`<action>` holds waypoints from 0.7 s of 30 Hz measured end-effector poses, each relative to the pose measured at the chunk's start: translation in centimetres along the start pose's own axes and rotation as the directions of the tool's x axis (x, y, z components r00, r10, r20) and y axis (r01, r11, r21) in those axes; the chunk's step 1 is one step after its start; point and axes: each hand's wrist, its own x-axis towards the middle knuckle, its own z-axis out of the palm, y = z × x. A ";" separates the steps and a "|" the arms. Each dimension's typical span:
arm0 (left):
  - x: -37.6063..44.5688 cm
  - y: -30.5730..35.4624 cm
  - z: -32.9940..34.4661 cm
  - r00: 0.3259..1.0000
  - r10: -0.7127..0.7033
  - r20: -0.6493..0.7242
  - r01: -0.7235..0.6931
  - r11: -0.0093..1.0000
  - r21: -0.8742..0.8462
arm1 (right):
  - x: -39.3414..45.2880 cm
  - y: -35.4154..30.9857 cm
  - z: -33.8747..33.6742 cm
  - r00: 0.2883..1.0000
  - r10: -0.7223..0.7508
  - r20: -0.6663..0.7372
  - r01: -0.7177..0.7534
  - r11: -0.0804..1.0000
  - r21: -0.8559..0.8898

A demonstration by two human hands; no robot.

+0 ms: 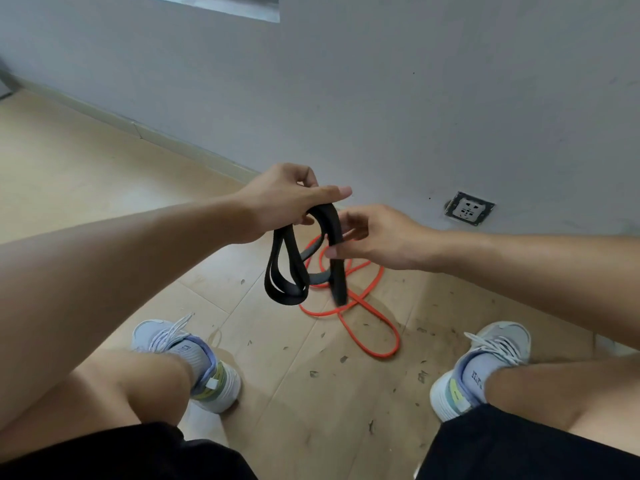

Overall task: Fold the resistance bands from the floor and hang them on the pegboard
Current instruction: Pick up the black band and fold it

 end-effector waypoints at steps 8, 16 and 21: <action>-0.7 -0.7 -1.5 0.996 0.062 0.066 -0.083 0.918 0.389 | -0.7 0.7 -2.3 0.999 0.005 -0.042 -0.003 0.999 0.036; -0.3 -1.1 -1.2 0.991 0.082 0.110 -0.123 0.885 0.448 | -1.0 0.4 -2.8 0.995 -0.055 -0.082 0.047 0.994 -0.099; -0.1 -1.3 -0.7 0.987 0.077 0.143 -0.138 0.863 0.486 | -1.3 -0.5 -2.7 0.987 -0.108 -0.123 0.093 0.988 -0.120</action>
